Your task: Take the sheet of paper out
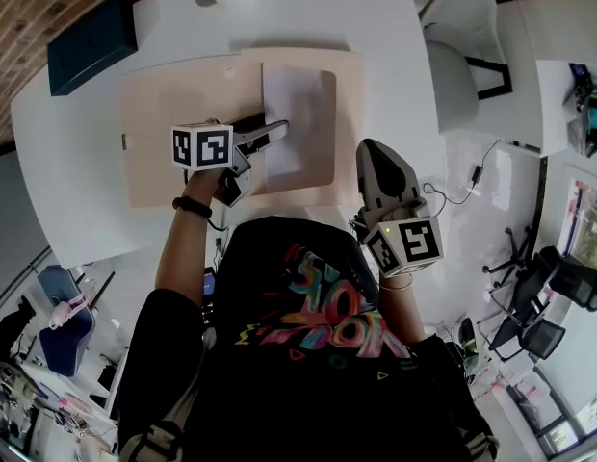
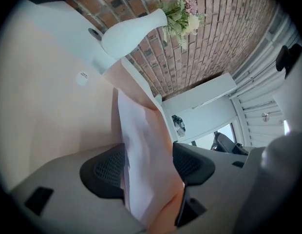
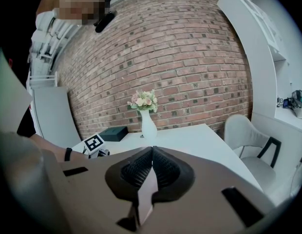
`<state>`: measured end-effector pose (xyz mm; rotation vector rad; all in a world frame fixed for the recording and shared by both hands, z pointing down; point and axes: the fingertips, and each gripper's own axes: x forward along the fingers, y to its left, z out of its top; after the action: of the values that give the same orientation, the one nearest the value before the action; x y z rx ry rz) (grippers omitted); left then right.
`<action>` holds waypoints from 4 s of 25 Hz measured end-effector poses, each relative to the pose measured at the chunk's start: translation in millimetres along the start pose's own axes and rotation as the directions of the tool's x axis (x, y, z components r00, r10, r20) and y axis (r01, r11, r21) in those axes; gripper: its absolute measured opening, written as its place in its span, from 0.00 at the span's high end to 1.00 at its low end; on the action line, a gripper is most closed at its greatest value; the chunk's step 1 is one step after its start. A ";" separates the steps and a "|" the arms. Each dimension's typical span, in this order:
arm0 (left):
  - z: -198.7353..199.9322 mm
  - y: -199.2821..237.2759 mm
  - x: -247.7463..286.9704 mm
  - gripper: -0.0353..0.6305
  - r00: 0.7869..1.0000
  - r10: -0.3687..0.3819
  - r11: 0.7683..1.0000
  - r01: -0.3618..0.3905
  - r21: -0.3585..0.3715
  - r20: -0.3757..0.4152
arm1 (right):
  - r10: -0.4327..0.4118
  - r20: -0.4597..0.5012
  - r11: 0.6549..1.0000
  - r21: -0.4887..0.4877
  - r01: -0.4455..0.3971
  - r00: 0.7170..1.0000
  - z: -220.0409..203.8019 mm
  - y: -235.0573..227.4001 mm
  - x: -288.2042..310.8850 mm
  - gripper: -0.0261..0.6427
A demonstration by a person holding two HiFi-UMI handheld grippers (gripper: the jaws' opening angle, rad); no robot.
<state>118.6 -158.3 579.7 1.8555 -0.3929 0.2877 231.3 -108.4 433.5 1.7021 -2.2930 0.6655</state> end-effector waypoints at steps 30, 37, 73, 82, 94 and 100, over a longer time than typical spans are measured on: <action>-29.6 -9.4 15.2 0.91 0.993 -0.098 0.995 0.097 -0.020 -0.072 | 0.000 -0.015 1.000 0.016 0.000 1.000 -1.6 -3.2 7.1 0.93; -28.0 -14.1 6.8 0.91 0.995 -0.084 0.996 0.086 0.032 -0.052 | 0.012 -0.007 1.000 0.007 -0.012 1.000 0.2 2.9 5.9 0.93; 2.0 -18.7 -227.5 0.91 0.865 0.209 0.930 -0.319 0.180 0.457 | 0.292 0.032 0.944 -0.171 -0.283 0.956 40.0 126.4 35.4 0.93; 28.4 -74.3 -253.4 0.91 0.769 0.184 0.863 -0.424 0.274 0.612 | 0.288 0.093 0.945 -0.192 -0.267 0.953 62.3 135.7 28.9 0.93; 43.7 -155.5 -233.3 0.91 0.712 0.080 0.671 -0.556 0.490 0.697 | 0.206 0.162 0.965 -0.197 -0.173 0.965 84.3 106.2 0.6 0.93; 33.6 -174.3 -208.0 0.91 0.704 0.066 0.581 -0.603 0.546 0.707 | 0.166 0.168 0.970 -0.204 -0.130 0.972 82.7 86.1 -15.0 0.93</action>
<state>-0.5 -114.7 337.4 2.6975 -1.3130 0.0826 162.6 -114.7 334.8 1.5733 -2.5367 0.3090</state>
